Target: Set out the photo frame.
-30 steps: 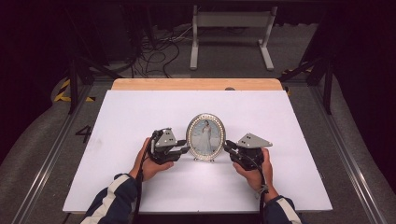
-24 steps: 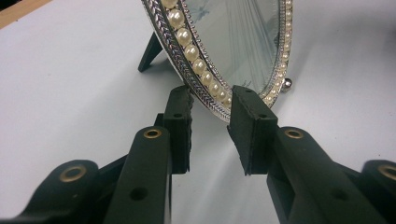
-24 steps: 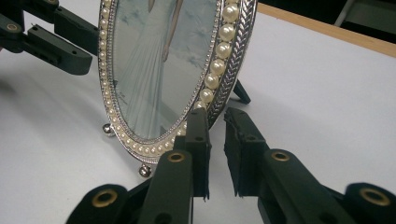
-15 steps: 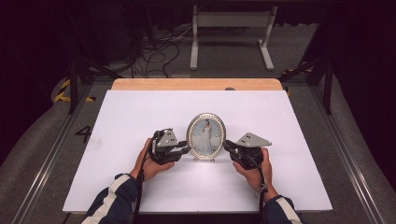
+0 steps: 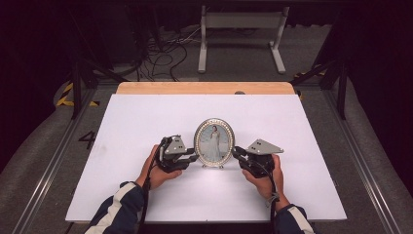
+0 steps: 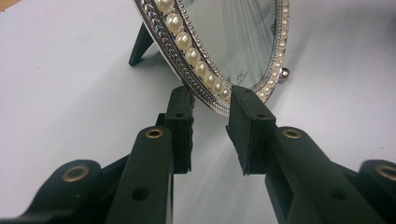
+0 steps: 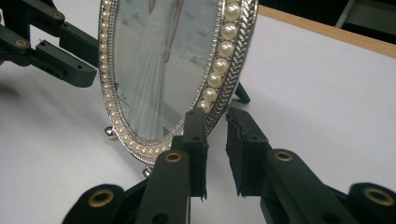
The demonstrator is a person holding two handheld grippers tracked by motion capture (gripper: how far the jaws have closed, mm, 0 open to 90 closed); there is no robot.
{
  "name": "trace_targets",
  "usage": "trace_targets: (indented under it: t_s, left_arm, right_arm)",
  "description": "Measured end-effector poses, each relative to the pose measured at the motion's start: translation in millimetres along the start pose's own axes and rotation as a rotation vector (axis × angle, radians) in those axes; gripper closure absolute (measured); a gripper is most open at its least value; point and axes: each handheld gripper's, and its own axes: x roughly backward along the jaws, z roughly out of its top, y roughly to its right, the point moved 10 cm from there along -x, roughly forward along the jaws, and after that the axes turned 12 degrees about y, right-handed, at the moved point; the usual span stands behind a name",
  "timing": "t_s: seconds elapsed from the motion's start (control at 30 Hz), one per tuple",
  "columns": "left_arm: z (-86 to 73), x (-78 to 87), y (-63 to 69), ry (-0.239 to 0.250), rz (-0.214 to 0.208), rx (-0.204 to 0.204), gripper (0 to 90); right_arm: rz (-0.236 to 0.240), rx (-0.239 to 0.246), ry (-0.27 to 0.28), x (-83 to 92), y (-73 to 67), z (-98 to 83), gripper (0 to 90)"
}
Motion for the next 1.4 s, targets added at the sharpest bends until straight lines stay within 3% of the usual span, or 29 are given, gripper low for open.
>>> trace_targets:
  t_s: [0.2,0.4,0.6,0.77,0.83,1.0,1.2,1.4]
  left_arm:
    - [-0.6,4.0,-0.9,-0.004,0.015,-0.014,68.5]
    - [-0.8,15.5,-1.2,-0.006,0.047,-0.057,62.1]
    - [3.1,28.1,3.9,0.004,0.091,-0.136,53.1]
    - [2.8,35.4,2.8,0.018,0.115,-0.138,44.2]
    - [1.6,38.6,0.3,0.026,0.139,-0.127,36.6]
    - [-4.9,44.9,-3.2,0.021,0.159,-0.116,27.7]
    - [-13.7,51.1,-4.7,0.000,0.174,-0.116,20.2]
    - [-20.6,57.5,-3.3,-0.015,0.177,-0.130,19.0]
  right_arm:
    - [0.003,0.022,-0.003,2.0,-2.5,0.9,74.1]
    - [-0.001,0.066,-0.023,9.1,-1.1,-1.4,69.8]
    - [0.010,0.104,-0.045,12.7,-2.0,-3.2,63.5]
    - [0.014,0.144,-0.051,15.9,-3.3,-4.5,52.1]
    - [0.011,0.156,-0.057,18.5,-2.9,-5.7,47.8]
    - [-0.005,0.161,-0.064,24.4,1.1,-10.3,38.9]
    - [-0.034,0.160,-0.070,30.2,7.6,-16.9,32.9]
    - [-0.051,0.157,-0.076,35.5,11.0,-22.7,27.9]
